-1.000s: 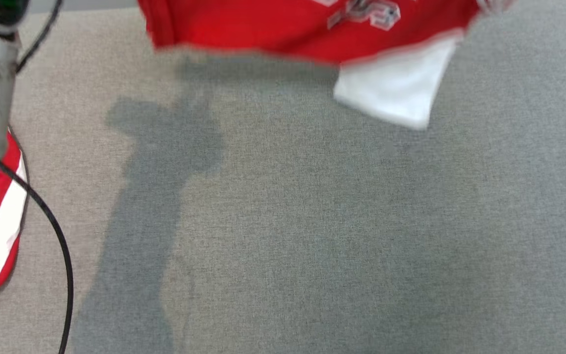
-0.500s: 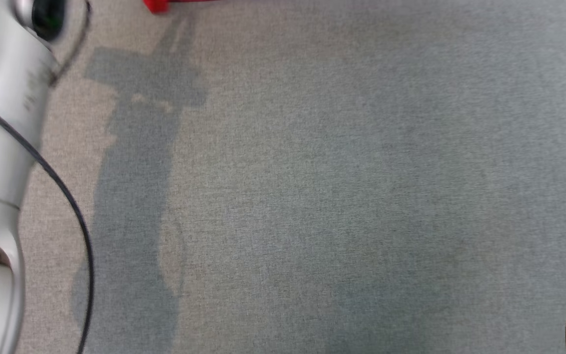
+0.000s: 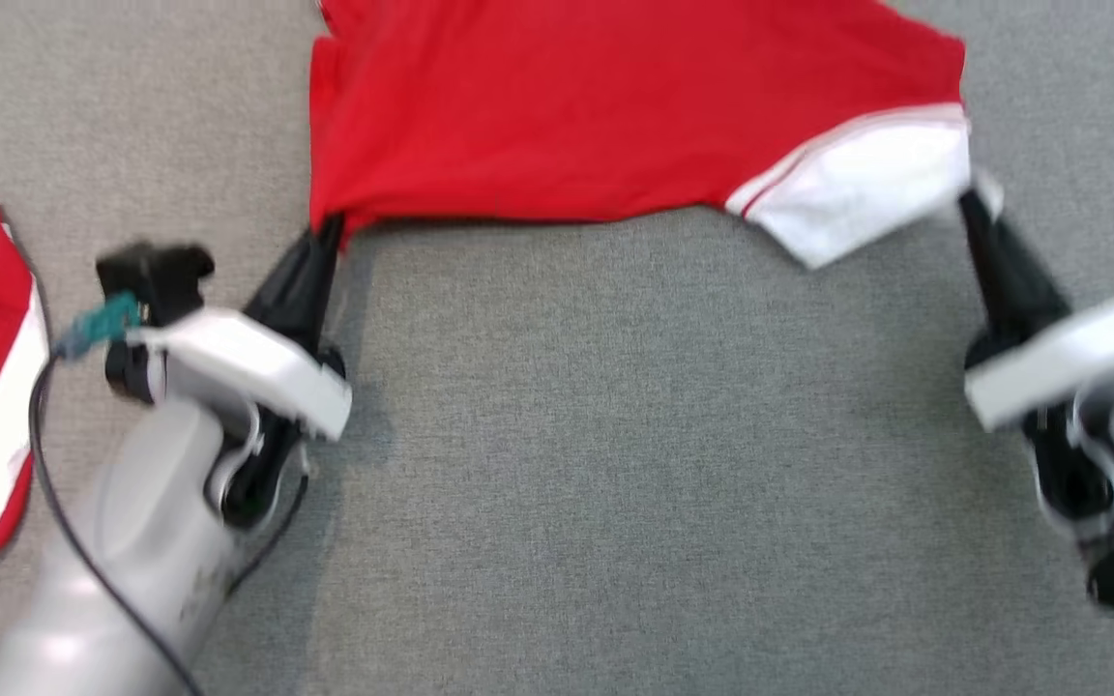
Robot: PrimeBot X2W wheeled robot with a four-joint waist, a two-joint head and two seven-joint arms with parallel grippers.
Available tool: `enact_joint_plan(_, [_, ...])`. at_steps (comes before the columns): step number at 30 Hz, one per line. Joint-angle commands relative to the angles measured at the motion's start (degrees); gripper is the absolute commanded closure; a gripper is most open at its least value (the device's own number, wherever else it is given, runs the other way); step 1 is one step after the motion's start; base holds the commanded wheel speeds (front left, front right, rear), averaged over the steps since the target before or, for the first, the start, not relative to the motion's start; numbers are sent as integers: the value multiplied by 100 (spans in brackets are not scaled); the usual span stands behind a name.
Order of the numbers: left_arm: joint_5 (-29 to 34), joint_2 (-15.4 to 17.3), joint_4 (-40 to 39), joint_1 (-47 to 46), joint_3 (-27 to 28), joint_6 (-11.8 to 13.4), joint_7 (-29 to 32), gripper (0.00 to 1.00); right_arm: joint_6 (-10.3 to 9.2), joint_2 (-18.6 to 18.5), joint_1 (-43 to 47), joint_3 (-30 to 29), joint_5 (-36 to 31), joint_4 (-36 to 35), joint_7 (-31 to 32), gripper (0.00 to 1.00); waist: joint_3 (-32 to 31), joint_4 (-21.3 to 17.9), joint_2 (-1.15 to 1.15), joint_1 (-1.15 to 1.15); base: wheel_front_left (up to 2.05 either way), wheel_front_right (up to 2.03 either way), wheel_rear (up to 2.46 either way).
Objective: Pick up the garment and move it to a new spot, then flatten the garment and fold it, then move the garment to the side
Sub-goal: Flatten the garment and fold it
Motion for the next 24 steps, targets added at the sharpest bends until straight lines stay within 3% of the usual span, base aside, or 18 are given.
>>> enact_joint_plan(1, [-78,130,-299,319,64,-3,-35,100,0,-128,509,-106,124,-259,-58,100,-185,10,0,0,0,0,0])
enact_joint_plan(7, [-218,893,-1266,1511,-170,11,165,100,0,-215,2596,-478,403,-1330,-66,100,-559,18,0,0,0,0,0])
enact_joint_plan(11, [-287,1415,-2019,2187,-151,307,377,100,0,-145,3669,-737,400,-2026,11,100,-781,-43,0,0,0,0,0])
enact_joint_plan(17, [-454,2082,-3421,3166,-34,1109,713,100,0,11,4938,-1276,27,-3051,641,100,-1108,-120,0,0,0,0,0])
enact_joint_plan(18, [-502,2359,-3926,3490,9,1425,869,100,0,99,5355,-1540,-197,-3379,960,100,-1201,-161,0,0,0,0,0])
enact_joint_plan(24, [-676,3098,-5333,4432,125,2352,1313,100,0,634,6421,-2394,-771,-4533,2292,100,-1372,-254,0,0,0,0,0])
